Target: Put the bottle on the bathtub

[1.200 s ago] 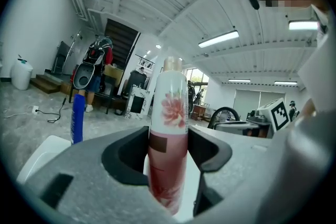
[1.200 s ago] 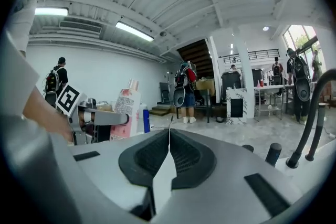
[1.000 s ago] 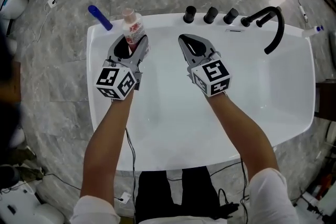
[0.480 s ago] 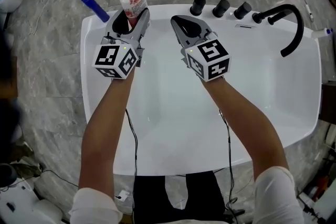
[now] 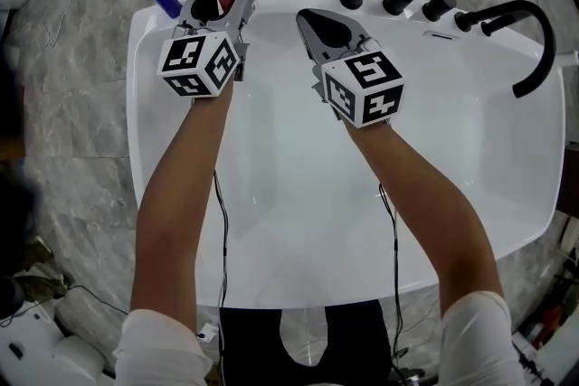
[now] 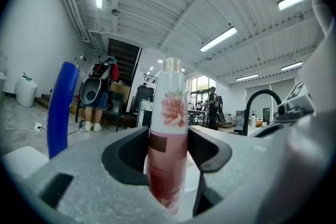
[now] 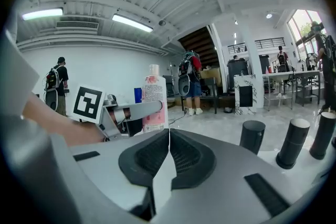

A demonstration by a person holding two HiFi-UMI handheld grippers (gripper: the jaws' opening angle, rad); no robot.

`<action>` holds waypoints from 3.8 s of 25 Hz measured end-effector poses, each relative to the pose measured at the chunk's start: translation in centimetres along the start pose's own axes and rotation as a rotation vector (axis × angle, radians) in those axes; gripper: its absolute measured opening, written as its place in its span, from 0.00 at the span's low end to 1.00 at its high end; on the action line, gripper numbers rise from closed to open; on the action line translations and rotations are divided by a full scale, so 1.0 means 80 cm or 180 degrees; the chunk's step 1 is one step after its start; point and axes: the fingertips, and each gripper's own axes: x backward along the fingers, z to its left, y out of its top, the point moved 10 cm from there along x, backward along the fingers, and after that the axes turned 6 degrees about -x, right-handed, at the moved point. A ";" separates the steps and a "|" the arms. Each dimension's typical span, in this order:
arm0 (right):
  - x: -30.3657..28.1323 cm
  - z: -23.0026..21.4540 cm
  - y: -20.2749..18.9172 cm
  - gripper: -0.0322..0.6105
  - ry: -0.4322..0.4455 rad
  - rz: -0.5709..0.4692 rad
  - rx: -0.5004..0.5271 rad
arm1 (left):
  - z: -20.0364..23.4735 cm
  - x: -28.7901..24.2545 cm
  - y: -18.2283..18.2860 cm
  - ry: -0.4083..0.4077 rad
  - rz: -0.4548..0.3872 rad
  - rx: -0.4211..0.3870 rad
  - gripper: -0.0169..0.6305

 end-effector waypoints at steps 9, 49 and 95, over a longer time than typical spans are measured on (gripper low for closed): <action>0.012 -0.005 -0.016 0.07 -0.0012 -0.0081 -0.0129 | 0.014 -0.025 -0.017 0.0079 -0.0104 0.0001 0.37; 0.278 0.241 0.005 0.07 -0.0182 0.0007 -0.0276 | -0.122 0.387 0.086 -0.0404 0.0834 0.0147 0.05; 0.840 0.615 0.150 0.07 0.0071 -0.0860 0.0275 | -0.380 0.954 0.499 -0.0249 -0.0130 -0.0134 0.05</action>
